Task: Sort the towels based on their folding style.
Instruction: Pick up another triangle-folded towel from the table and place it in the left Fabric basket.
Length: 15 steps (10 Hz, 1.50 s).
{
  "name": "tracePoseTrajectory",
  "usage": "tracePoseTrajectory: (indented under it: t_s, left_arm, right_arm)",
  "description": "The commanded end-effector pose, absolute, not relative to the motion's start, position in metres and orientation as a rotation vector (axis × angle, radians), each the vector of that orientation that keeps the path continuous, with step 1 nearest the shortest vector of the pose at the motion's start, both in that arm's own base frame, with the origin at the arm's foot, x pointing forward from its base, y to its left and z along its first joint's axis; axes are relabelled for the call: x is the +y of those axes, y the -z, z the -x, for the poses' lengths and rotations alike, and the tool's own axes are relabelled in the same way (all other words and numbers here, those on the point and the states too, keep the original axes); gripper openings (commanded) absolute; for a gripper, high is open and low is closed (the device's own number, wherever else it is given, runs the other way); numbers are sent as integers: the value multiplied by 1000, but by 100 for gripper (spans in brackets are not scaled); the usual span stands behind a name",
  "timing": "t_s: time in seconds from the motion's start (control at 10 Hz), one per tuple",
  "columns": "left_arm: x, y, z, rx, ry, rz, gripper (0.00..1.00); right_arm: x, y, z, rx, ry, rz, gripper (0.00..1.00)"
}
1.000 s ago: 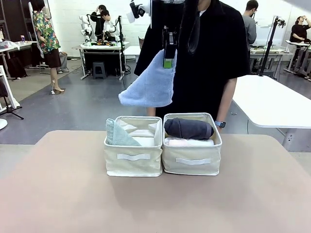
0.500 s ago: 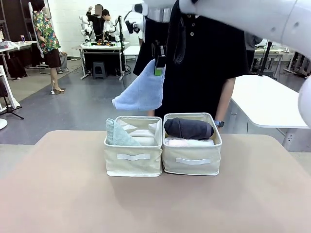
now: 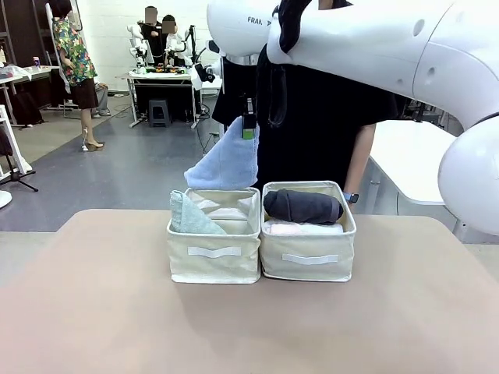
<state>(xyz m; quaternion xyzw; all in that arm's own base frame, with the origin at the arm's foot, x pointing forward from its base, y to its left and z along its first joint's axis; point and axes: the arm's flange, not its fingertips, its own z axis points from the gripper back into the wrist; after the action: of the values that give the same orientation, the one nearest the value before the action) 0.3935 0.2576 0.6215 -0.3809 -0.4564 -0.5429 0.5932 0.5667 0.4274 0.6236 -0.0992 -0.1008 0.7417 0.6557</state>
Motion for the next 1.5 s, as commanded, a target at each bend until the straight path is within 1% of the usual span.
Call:
tracePoseTrajectory:
  t_s: [0.0,0.4,0.6,0.9,1.1,1.4]
  left_arm:
    - [257,-621,-391,-1060,1261,869,100]
    - [257,-621,-391,-1060,1261,869,100]
    - [257,-621,-391,-1060,1261,869,100]
    - [257,-621,-391,-1060,1261,869,100]
    - [257,-621,-391,-1060,1261,869,100]
    - [257,-621,-391,-1060,1261,869,100]
  right_arm:
    - [442,-628,-581,-235,-1662,246,17]
    - [455,-594,-584,-196,-1712,216,17]
    - [459,-573,-584,-176,-1698,184,17]
    - [466,-539,-577,-108,-1731,131,17]
    - [468,-519,-572,-43,-1749,131,17]
    - [456,-509,-567,35,-1733,155,17]
